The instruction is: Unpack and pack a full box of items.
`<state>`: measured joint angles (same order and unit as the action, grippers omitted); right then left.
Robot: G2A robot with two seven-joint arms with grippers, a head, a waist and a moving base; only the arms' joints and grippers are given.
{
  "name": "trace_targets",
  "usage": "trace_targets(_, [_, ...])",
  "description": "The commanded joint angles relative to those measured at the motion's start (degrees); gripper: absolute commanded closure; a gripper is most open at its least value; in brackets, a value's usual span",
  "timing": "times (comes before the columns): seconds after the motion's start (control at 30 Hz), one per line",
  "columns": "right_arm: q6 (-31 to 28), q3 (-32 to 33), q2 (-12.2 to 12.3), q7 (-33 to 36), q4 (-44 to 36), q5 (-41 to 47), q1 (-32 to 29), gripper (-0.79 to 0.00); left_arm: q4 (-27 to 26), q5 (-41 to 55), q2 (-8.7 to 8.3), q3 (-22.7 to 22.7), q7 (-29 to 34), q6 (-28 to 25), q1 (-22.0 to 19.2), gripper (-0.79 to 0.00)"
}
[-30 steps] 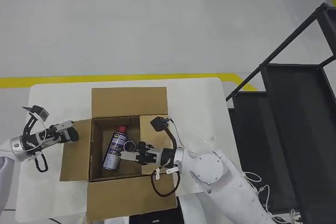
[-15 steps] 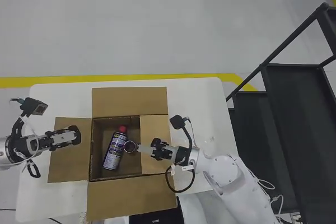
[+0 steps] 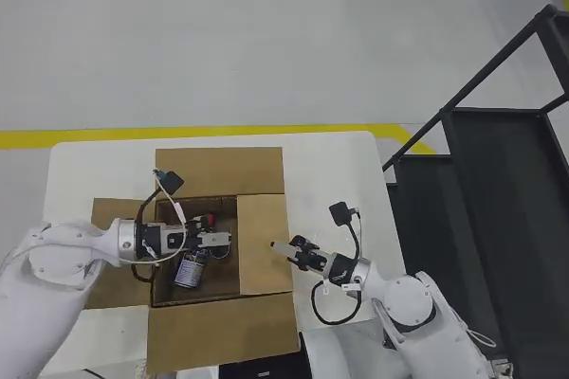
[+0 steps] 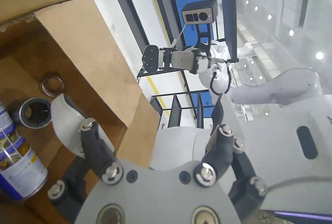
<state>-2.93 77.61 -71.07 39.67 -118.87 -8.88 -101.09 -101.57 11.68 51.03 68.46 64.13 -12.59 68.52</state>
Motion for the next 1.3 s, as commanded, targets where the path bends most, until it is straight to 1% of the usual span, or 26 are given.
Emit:
trace_targets(0.0, [-0.2, 0.2, 0.1, -0.1, 0.0, 0.1, -0.4, -0.785, 1.9, -1.2, 0.65, -3.1, -2.0, -0.8, -1.8, -0.785])
trace_targets(0.07, [-0.5, 0.5, 0.3, -0.3, 0.0, 0.2, -0.9, -0.785, 3.8, -1.3, 1.40, -5.7, -3.9, -1.9, -3.6, -0.785])
trace_targets(0.13, [-0.6, 0.7, 0.4, -0.5, -0.1, 0.2, -1.3, -0.785, 4.9, -1.2, 1.75, -6.7, -4.8, -2.6, -4.3, -0.785])
trace_targets(0.7, [-0.9, 0.4, 0.6, -0.7, -0.1, 0.3, -1.5, -0.785, 4.9, -1.2, 1.75, -6.7, -4.8, -2.6, -4.3, -0.785])
trace_targets(0.77, [-0.9, 0.4, 0.6, -0.7, -0.1, 0.3, -1.5, -0.785, 6.2, -1.6, 1.99, -7.6, -6.6, -1.9, -3.7, -0.785])
trace_targets(0.87, [-0.9, 0.4, 0.6, -0.7, -0.1, 0.3, -1.5, -0.785, 9.3, -0.1, 2.72, -9.7, -7.8, -2.4, -4.4, -0.785])
trace_targets(1.0, [-1.0, 0.2, 0.7, -0.9, -0.5, 0.1, -1.7, -0.785, 15.0, 2.0, 4.20, -13.4, -8.5, -3.2, -7.5, -0.785])
trace_targets(1.13, [-2.2, 1.4, 1.2, 0.6, -2.6, 0.5, -3.5, -0.785, 18.9, 3.7, 5.66, -16.2, -9.0, -5.1, -10.9, -0.785])
trace_targets(1.27, [-5.0, 3.3, 1.9, 5.5, -5.1, 2.9, -6.2, -0.785, 23.1, 6.0, 7.43, -19.6, -7.5, -6.0, -14.8, -0.785])
